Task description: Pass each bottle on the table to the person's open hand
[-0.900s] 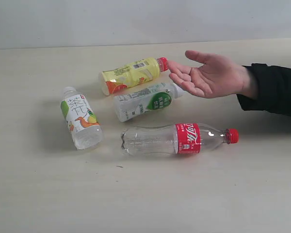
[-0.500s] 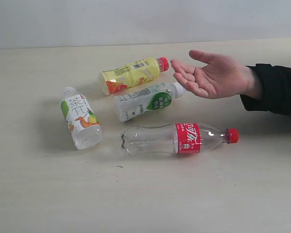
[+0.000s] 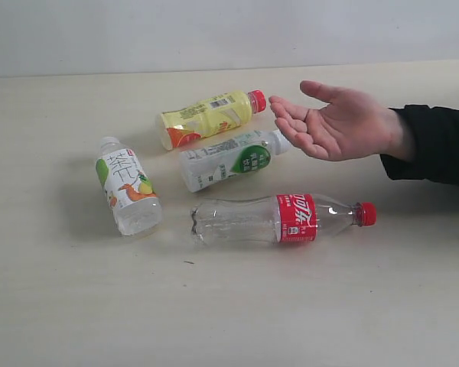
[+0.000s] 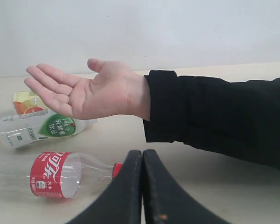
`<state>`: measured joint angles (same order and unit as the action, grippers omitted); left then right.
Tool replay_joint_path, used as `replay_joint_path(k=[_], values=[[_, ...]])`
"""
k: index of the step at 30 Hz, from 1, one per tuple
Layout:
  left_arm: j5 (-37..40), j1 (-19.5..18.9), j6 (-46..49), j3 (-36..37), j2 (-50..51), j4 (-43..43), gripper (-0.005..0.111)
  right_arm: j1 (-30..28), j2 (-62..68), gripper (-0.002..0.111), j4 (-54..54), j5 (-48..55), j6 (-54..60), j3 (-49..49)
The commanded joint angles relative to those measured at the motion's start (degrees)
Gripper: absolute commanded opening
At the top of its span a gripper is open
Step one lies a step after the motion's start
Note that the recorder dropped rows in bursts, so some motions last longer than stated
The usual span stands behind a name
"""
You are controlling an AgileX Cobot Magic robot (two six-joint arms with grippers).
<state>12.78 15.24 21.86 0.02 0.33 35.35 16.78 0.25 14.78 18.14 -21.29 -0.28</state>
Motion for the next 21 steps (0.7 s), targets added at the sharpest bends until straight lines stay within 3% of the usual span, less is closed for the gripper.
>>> replay_joint_path(k=[1, 3, 5, 8, 11, 15, 19, 21], values=[[-5.5, -0.1, -0.1, 0.0, -0.3, 19.1, 0.000, 0.2, -0.3, 0.000, 0.2, -0.4, 0.3, 0.3], [-9.9, -0.1, -0.1, 0.0, -0.3, 23.2, 0.000, 0.2, -0.3, 0.000, 0.2, -0.4, 0.3, 0.3], [-19.9, -0.1, -0.1, 0.0, -0.3, 27.2, 0.000, 0.2, -0.3, 0.000, 0.2, -0.4, 0.3, 0.3], [-37.1, -0.1, -4.0, 0.0, -0.3, 27.2, 0.000, 0.2, -0.3, 0.000, 0.2, -0.4, 0.3, 0.3], [-44.4, -0.1, -11.0, 0.0, -0.3, 24.1, 0.000, 0.2, -0.3, 0.000, 0.2, -0.4, 0.3, 0.3], [-46.2, -0.1, -18.0, -5.3, 3.5, 14.3, 0.000, 0.2, -0.3, 0.000, 0.2, -0.4, 0.3, 0.3], [-45.1, -0.1, -17.7, -14.6, 14.0, 7.8, 0.000, 0.2, -0.3, 0.000, 0.2, -0.4, 0.3, 0.3], [-41.0, -0.1, -15.7, -20.5, 21.4, 4.1, 0.000, 0.2, -0.3, 0.000, 0.2, -0.4, 0.3, 0.3]])
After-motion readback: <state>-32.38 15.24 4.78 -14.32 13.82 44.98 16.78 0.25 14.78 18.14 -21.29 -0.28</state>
